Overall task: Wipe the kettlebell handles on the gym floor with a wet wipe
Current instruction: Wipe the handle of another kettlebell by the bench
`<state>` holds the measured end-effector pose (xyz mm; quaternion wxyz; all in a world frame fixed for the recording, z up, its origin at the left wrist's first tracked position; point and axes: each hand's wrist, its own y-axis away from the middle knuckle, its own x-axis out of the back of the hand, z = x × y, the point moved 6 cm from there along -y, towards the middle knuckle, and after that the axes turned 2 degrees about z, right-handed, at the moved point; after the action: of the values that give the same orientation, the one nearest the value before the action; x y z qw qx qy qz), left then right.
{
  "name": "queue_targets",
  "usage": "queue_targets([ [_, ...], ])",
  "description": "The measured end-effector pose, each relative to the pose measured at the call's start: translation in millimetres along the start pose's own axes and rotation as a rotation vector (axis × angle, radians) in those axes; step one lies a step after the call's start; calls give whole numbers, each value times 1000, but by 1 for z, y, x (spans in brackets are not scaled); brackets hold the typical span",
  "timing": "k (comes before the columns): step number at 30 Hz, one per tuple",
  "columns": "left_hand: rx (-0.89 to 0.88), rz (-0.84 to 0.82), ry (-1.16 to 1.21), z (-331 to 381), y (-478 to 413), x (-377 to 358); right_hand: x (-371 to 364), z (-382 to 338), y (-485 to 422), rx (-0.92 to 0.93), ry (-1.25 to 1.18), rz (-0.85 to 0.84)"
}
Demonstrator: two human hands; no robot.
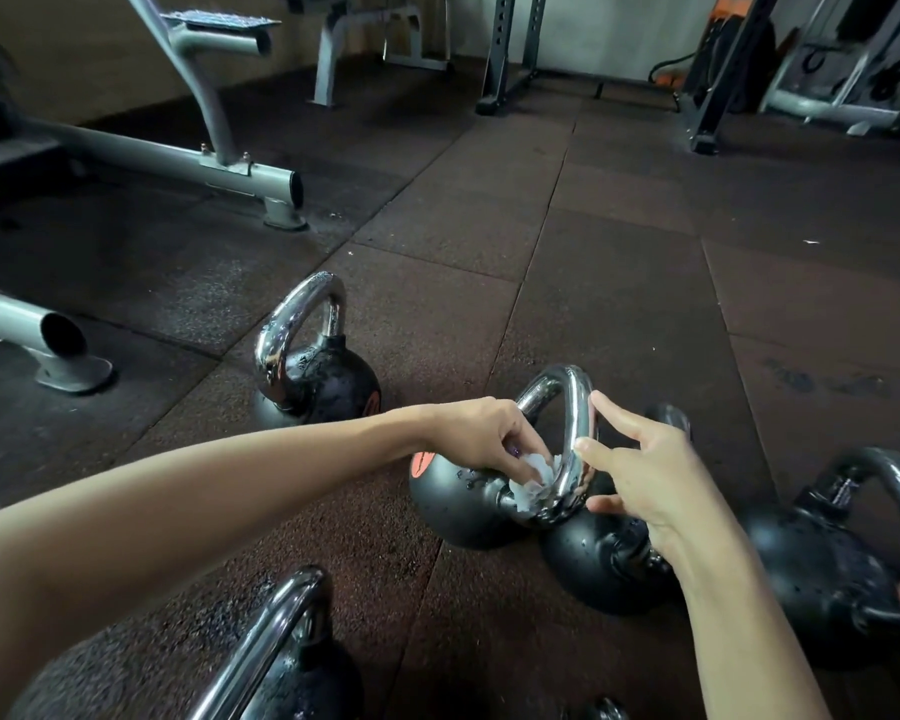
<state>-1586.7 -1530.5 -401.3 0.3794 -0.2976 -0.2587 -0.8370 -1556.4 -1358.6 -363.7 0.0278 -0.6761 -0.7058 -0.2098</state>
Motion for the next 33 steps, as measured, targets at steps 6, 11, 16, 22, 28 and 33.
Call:
queue_targets([
  [6, 85, 100, 2, -10, 6, -10, 7, 1, 3, -13, 6, 49],
  [11, 86, 73, 179, 2, 9, -11, 6, 1, 2, -2, -23, 44],
  [16, 117, 184, 251, 11, 11, -11, -5, 2, 3, 14, -24, -5],
  [22, 137, 446, 164, 5, 23, -11, -12, -7, 12, 48, 75, 54],
  [28, 118, 575, 159, 3, 25, -8, -15, -11, 18, 69, 211, 86],
  [33, 127, 612, 141, 1, 17, 4, -17, -16, 25, 61, 272, 121],
])
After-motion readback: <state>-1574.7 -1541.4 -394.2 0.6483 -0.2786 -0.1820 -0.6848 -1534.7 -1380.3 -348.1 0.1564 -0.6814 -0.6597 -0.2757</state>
